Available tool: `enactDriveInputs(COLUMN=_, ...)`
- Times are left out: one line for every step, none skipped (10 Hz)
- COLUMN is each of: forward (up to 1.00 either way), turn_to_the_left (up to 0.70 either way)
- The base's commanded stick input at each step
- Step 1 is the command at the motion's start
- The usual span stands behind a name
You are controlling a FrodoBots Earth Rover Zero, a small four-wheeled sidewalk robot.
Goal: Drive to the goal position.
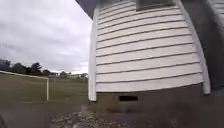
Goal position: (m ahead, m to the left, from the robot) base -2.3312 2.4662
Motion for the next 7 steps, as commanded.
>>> enactDriveInputs(forward=0.70, turn_to_the_left=0.01)
enactDriveInputs(forward=0.70, turn_to_the_left=0.01)
enactDriveInputs(forward=0.70, turn_to_the_left=0.01)
enactDriveInputs(forward=0.70, turn_to_the_left=0.01)
enactDriveInputs(forward=0.70, turn_to_the_left=0.01)
enactDriveInputs(forward=0.00, turn_to_the_left=0.06)
enactDriveInputs(forward=0.00, turn_to_the_left=0.13)
